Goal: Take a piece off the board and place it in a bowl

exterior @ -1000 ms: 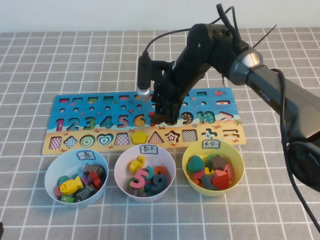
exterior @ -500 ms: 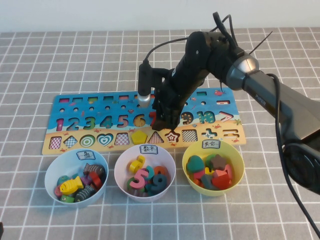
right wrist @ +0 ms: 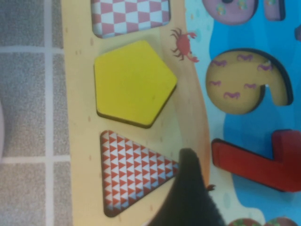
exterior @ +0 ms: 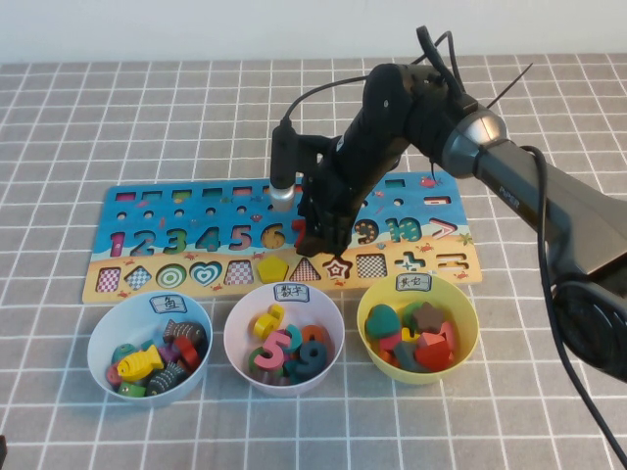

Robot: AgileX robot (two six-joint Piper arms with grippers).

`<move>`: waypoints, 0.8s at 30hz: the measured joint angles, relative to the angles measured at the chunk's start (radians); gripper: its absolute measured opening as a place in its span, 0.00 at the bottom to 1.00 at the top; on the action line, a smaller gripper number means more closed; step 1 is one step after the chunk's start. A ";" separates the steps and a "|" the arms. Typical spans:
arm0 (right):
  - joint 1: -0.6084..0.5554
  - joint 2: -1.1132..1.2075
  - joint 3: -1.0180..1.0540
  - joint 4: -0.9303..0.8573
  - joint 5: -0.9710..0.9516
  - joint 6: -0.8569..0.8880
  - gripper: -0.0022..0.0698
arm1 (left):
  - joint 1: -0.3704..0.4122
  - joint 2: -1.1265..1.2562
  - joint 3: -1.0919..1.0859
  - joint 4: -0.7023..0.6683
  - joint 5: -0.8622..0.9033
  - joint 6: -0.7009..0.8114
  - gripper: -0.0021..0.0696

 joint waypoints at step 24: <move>0.000 0.000 -0.001 -0.029 -0.008 0.077 0.51 | 0.000 0.000 0.000 0.000 0.000 0.000 0.03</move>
